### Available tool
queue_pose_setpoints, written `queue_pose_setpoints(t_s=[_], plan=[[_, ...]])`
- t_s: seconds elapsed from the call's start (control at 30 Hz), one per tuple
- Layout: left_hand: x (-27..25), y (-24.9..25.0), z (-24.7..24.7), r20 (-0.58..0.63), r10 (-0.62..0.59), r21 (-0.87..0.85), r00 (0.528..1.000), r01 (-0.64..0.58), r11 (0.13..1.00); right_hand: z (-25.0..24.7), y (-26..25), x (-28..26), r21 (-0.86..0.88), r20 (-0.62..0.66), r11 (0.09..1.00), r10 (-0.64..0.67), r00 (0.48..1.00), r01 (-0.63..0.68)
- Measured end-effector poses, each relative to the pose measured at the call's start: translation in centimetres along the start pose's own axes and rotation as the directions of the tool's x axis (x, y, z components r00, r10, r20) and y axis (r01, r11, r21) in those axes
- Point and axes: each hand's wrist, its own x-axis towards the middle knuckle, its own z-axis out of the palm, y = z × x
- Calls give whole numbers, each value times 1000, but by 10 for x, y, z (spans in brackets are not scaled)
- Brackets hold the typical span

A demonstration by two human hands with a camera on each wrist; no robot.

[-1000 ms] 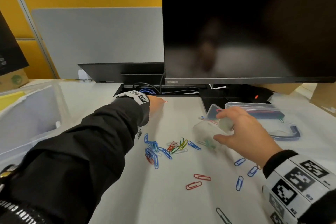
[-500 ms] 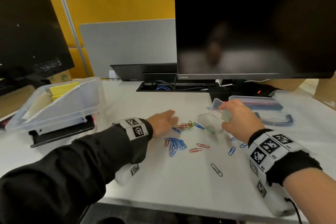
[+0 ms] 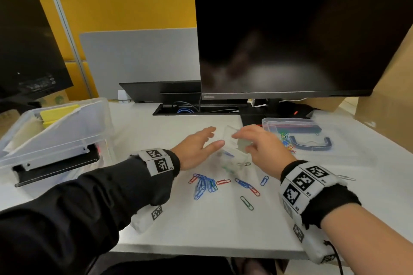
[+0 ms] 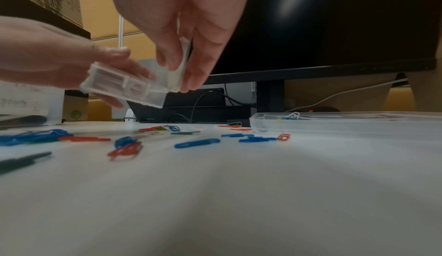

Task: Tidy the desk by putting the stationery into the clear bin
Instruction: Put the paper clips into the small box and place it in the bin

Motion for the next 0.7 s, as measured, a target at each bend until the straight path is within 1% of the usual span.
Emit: queue_pose_setpoints(t_s=[0.1,0.2,0.27,0.3,0.33,0.37,0.4,0.43,0.47,0.5,0.53,0.57,0.6,0.63,0.67,0.7], plan=[[10,12,8,-24,81,-61,996,-82,995,1,-2,1,61,-12,996,-59,998,59],[23,17,11,-86,107,-47,991,-111,993,0,0,2,107,-48,993,-44,998,49],[29,17,11,-121,127,-16,984,-130,991,0,3,1,118,-97,993,30,995,-18],[31,16,10,-144,133,9,981,-133,991,0,5,-2,99,-134,991,108,985,-95],[33,14,9,-173,136,34,976,-132,991,0,7,-6,57,-173,975,221,960,-214],[34,13,7,-196,128,62,972,-118,991,-2,10,-10,-20,-198,930,356,913,-366],[35,11,5,-217,116,96,969,-97,991,-4,14,-16,-134,-194,844,491,849,-519],[35,8,3,-231,102,143,968,-70,987,-6,20,-23,-255,-157,729,617,771,-635],[35,5,1,-245,92,196,965,-44,980,-9,31,-32,-344,-109,614,726,679,-711],[36,1,-2,-261,82,249,962,-14,968,-11,43,-39,-392,-75,524,801,594,-756],[36,-3,-4,-273,75,284,959,6,959,-15,56,-47,-414,-50,465,847,530,-783],[36,-7,-6,-283,65,300,957,24,954,-20,67,-55,-426,-21,440,869,495,-791],[36,-9,-8,-288,53,306,956,40,951,-25,75,-61,-443,27,447,873,487,-777],[36,-11,-9,-288,42,306,957,51,951,-29,78,-67,-463,82,479,861,502,-746],[37,-11,-9,-290,38,301,956,53,952,-31,79,-71,-470,142,535,831,538,-702],[37,-11,-9,-286,39,291,957,48,955,-33,76,-73,-453,216,614,779,588,-646]])
